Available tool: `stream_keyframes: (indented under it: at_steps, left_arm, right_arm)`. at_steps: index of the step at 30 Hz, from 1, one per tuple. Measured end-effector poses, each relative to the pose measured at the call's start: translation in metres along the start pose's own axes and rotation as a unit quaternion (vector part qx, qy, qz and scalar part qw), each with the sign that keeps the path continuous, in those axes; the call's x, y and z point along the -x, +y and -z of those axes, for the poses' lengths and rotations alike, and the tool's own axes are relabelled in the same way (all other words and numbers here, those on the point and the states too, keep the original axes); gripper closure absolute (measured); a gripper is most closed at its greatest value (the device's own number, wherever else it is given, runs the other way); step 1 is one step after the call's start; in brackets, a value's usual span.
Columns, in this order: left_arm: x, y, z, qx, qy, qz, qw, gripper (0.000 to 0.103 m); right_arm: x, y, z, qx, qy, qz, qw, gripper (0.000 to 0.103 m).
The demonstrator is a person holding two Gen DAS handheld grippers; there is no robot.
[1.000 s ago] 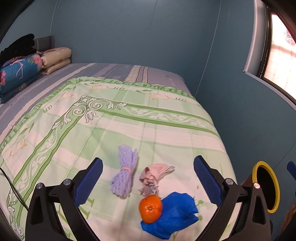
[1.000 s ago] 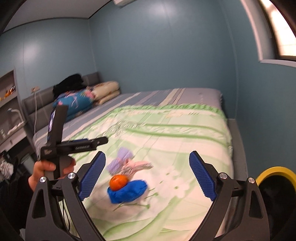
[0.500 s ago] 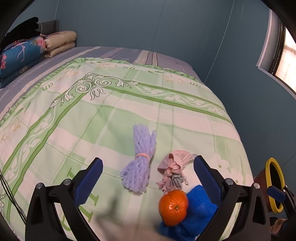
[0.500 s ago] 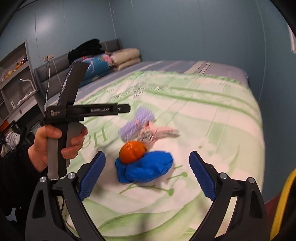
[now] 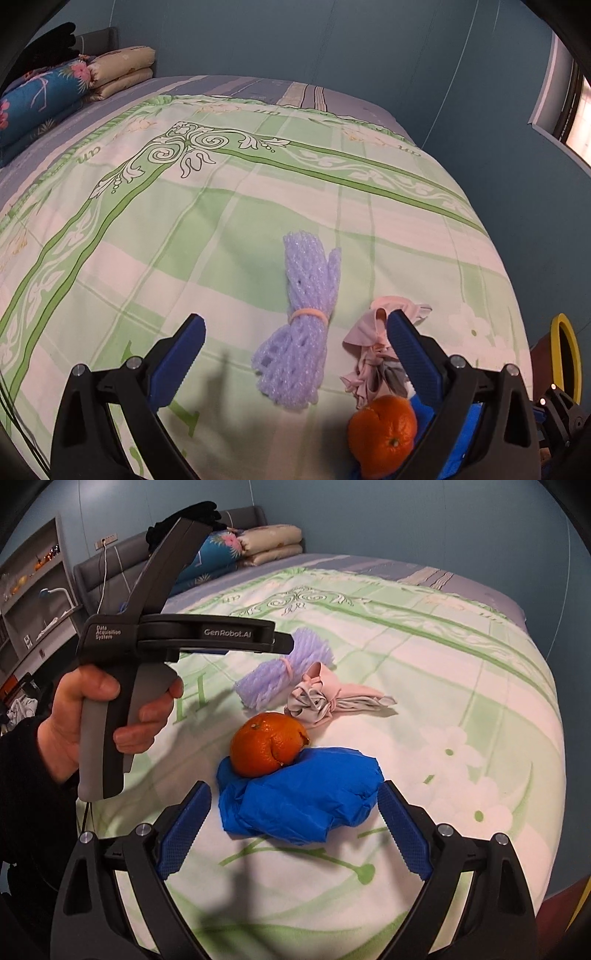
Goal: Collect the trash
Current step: 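Grasp the lavender mesh net with the left tool while the right tool grasps the blue plastic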
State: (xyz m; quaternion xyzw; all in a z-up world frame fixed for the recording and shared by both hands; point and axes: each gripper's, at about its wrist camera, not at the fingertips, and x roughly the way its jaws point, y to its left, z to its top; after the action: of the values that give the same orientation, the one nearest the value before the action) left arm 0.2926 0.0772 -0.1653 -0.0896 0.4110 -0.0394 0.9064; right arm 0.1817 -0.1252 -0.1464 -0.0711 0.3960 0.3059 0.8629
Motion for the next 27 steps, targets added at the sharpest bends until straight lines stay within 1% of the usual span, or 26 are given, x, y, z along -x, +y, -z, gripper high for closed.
stream_keyframes:
  at_steps: [6,8,13,14,16,19,20,21,22,24,27]
  left_arm:
    - [-0.016,0.000,-0.004,-0.013,0.013,-0.006,0.9998,0.008]
    - [-0.020,0.000,-0.004,-0.015,0.017,-0.004,0.9997,0.011]
    - [-0.030,0.000,-0.001,-0.022,0.026,-0.010,0.9994,0.027]
    - [-0.032,0.000,0.000,-0.021,0.028,-0.009,0.9993,0.028]
    - [-0.036,0.002,0.000,-0.017,0.035,-0.006,0.9992,0.038]
    - [-0.040,0.003,0.002,-0.020,0.040,-0.008,0.9990,0.049]
    - [-0.041,0.003,0.003,-0.021,0.041,-0.008,0.9989,0.051]
    - [-0.041,0.003,0.003,-0.021,0.043,-0.007,0.9988,0.055]
    - [-0.041,0.003,0.004,-0.021,0.044,-0.006,0.9988,0.060]
    - [-0.041,0.002,0.004,-0.021,0.045,-0.001,0.9988,0.067]
    - [-0.040,-0.002,0.005,-0.031,0.043,-0.001,0.9986,0.072]
  right_arm:
    - [-0.010,-0.004,-0.002,0.000,0.011,-0.005,1.000,0.016]
    - [-0.014,-0.004,-0.003,0.000,0.015,-0.008,1.000,0.017]
    - [-0.023,-0.005,-0.002,0.001,0.026,-0.010,1.000,0.021]
    - [-0.024,-0.005,-0.002,0.001,0.027,-0.010,1.000,0.022]
    - [-0.025,-0.006,-0.003,0.001,0.029,-0.010,1.000,0.026]
    - [-0.027,-0.005,-0.003,0.002,0.034,-0.006,0.999,0.037]
    - [-0.029,-0.005,-0.002,0.002,0.036,-0.002,0.999,0.043]
    - [-0.030,-0.006,-0.001,0.000,0.039,0.001,0.999,0.048]
    - [-0.031,-0.007,-0.001,-0.001,0.041,0.000,0.999,0.048]
    - [-0.033,-0.009,0.000,-0.004,0.045,-0.005,0.999,0.051]
    - [-0.035,-0.008,0.002,-0.002,0.052,-0.003,0.999,0.058]
